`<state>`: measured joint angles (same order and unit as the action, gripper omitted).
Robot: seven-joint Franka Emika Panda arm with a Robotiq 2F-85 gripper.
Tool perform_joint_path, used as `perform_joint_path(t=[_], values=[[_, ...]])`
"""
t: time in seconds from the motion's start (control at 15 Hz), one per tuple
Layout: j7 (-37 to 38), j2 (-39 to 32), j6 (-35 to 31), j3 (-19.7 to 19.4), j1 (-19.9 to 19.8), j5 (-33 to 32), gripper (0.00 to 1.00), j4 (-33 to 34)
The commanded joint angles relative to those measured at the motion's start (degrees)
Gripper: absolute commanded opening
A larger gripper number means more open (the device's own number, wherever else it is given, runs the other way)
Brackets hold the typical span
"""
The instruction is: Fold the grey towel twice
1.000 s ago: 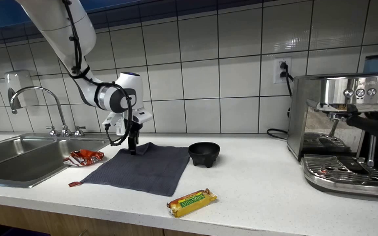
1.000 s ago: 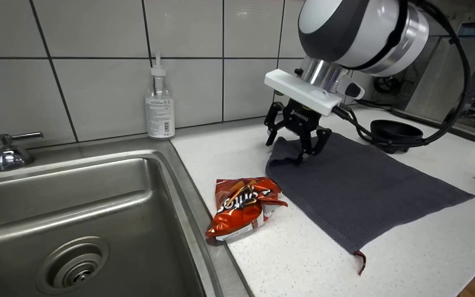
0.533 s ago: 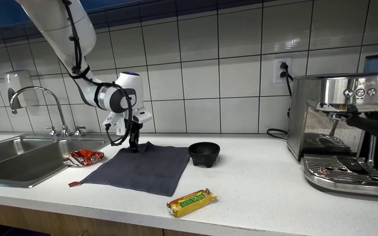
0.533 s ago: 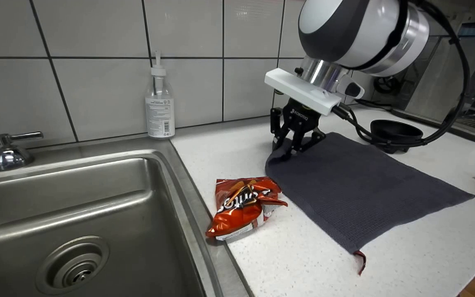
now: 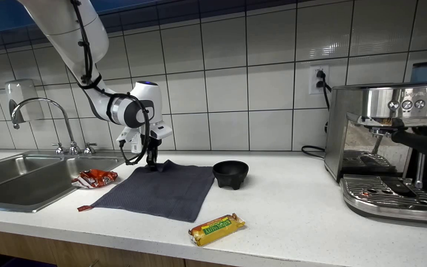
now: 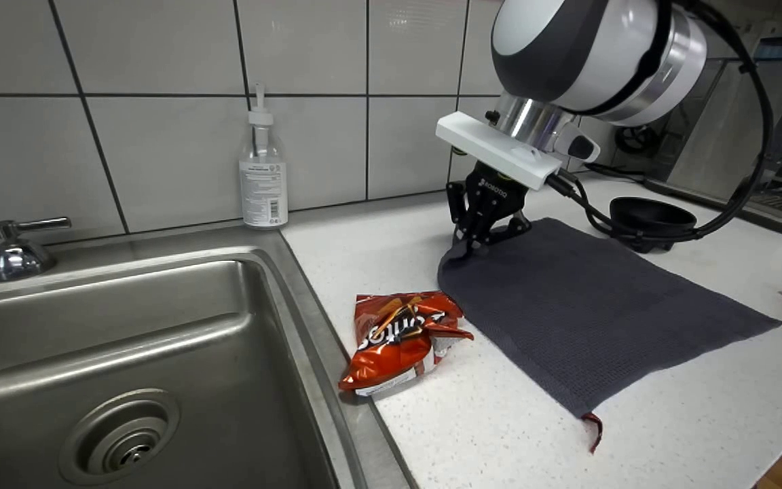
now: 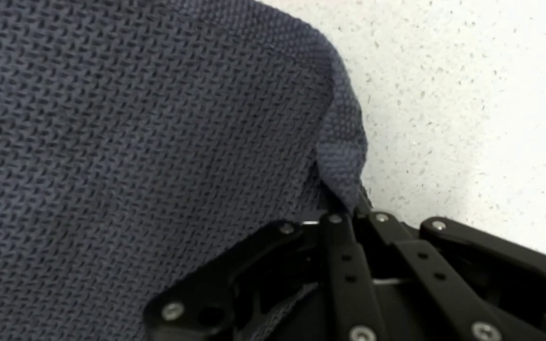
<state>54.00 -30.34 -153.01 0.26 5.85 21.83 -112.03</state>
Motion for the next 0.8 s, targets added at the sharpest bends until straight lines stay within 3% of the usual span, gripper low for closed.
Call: perform_joint_path(t=[0.0,0.73], values=[[0.7,0.5,-0.4,-0.2,0.1,0.1,0.01,0.0],[-1.1,5.8,1.3,-1.8,-0.4,-3.0,0.01,-2.9]])
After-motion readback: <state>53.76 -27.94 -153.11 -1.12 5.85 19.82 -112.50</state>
